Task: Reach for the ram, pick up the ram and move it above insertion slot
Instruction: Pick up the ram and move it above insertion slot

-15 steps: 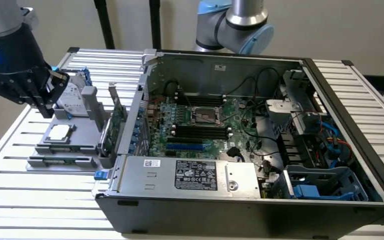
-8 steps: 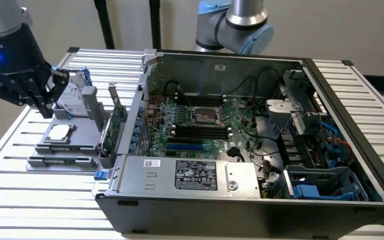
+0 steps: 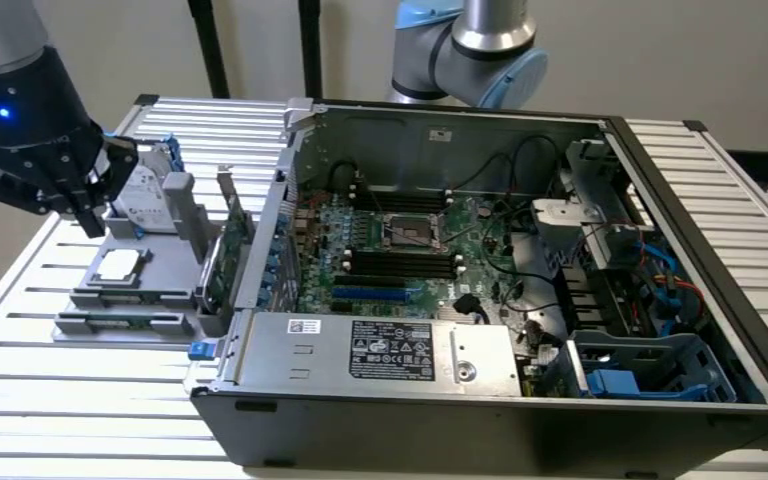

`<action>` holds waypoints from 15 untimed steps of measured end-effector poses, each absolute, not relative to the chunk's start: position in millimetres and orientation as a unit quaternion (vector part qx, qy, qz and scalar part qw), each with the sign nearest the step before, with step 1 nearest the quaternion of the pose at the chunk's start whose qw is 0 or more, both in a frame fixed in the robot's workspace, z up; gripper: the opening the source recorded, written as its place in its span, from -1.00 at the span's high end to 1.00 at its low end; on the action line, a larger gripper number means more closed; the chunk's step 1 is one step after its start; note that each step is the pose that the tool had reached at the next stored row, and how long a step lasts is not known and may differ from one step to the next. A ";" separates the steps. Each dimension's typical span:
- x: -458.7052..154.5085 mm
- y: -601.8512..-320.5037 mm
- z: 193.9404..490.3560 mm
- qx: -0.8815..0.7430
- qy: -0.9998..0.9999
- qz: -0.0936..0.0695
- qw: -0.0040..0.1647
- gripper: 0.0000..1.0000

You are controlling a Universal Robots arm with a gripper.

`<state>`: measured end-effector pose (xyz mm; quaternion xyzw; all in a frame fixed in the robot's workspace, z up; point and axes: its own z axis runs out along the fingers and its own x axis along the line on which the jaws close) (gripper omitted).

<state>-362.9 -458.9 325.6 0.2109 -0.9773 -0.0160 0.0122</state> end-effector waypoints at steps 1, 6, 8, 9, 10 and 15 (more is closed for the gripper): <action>-362.9 -458.9 325.6 0.220 -0.975 -0.016 0.012 0.79; -362.9 -458.9 325.6 0.264 -0.964 -0.015 0.013 0.79; -362.9 -458.9 325.6 0.281 -0.959 -0.015 0.013 0.79; -362.9 -458.9 325.6 0.291 -0.957 -0.015 0.013 0.79; -362.9 -458.9 325.6 0.299 -0.954 -0.015 0.013 0.79; -362.9 -458.9 325.6 0.342 -0.939 -0.014 0.013 0.79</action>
